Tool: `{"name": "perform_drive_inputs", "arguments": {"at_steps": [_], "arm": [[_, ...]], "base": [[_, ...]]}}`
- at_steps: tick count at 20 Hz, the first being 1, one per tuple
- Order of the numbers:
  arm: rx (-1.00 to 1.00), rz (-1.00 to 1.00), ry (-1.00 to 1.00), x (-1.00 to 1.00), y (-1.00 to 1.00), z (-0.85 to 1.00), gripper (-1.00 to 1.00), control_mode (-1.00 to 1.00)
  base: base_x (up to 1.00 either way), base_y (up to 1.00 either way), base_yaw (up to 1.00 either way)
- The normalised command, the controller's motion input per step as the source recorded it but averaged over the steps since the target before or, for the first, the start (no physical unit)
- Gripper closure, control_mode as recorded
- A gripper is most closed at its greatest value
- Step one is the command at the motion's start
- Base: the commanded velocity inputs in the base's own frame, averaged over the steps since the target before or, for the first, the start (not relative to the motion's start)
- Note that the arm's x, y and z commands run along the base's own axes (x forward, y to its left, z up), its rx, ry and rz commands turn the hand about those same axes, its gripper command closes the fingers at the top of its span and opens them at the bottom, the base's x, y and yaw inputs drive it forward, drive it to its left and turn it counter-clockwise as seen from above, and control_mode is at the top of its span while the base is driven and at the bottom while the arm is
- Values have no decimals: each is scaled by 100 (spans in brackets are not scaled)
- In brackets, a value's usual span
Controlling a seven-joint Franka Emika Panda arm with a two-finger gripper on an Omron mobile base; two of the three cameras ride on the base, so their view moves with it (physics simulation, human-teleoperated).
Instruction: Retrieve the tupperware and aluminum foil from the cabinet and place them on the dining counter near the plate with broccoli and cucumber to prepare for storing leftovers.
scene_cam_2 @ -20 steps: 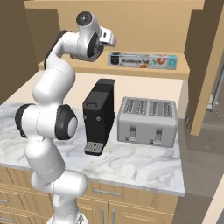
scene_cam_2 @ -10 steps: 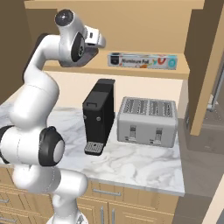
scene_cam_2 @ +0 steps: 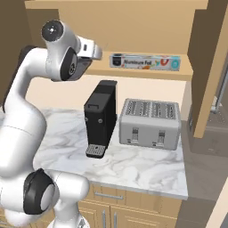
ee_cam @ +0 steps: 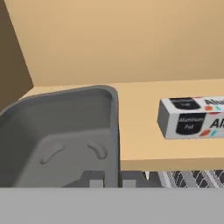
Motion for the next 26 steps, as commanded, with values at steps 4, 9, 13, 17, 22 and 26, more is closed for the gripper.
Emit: {"name": "perform_drive_inputs", "arguments": {"at_steps": [4,9,13,17,22,26], "arm": [[4,8,0,-100,-23,0,100,-100],[-5,4,19,-100,-10,-6,100,-100],[-16,0,37,-100,0,-21,100,-100],[-16,0,38,-100,-1,-42,100,-100],[-17,4,38,-100,0,-40,100,-100],[0,0,0,0,0,0,100,100]], "base": [[0,0,0],[0,0,0],[0,0,0],[0,0,0],[0,0,0],[-100,29,31]]}}
